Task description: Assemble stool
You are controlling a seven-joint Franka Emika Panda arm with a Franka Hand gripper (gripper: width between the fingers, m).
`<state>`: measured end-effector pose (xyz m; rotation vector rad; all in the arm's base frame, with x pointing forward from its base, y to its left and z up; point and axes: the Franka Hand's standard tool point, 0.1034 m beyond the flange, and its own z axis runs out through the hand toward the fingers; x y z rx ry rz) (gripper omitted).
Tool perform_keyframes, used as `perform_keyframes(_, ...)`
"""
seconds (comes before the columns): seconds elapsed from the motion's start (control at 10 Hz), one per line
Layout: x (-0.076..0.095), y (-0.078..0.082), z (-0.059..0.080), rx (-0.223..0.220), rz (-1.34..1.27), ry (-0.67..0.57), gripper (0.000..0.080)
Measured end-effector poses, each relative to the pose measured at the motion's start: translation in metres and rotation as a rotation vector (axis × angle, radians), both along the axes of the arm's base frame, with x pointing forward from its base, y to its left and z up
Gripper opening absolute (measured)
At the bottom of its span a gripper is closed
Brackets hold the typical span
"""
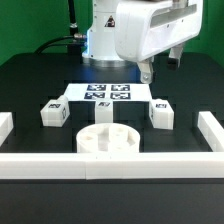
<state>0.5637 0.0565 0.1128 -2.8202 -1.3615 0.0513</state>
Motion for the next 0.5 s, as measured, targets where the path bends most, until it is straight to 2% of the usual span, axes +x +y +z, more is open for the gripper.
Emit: perform_keyframes(0.5,0.001,-0.0039,-0.0032,0.001,0.027,-0.004,0.065)
